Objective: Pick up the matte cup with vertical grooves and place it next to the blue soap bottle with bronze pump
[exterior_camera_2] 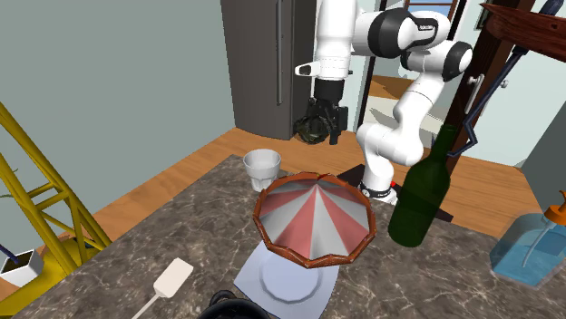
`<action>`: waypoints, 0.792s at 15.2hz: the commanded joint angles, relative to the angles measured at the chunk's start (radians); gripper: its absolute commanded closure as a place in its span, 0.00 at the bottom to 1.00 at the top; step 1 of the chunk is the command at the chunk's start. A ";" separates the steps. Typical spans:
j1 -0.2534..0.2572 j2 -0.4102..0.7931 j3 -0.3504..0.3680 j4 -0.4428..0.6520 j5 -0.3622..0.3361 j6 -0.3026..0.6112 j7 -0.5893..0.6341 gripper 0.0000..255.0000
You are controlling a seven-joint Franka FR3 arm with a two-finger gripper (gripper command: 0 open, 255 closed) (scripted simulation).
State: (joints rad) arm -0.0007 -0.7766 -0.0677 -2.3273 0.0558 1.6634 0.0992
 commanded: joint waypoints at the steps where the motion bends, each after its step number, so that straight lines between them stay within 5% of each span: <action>1: 0.000 0.000 0.000 0.000 0.000 0.000 0.000 0.00; 12: -0.045 0.262 -0.221 0.084 -0.037 0.152 -0.210 0.00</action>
State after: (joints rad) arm -0.0448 -0.5437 -0.2707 -2.2542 0.0169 1.7995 -0.0929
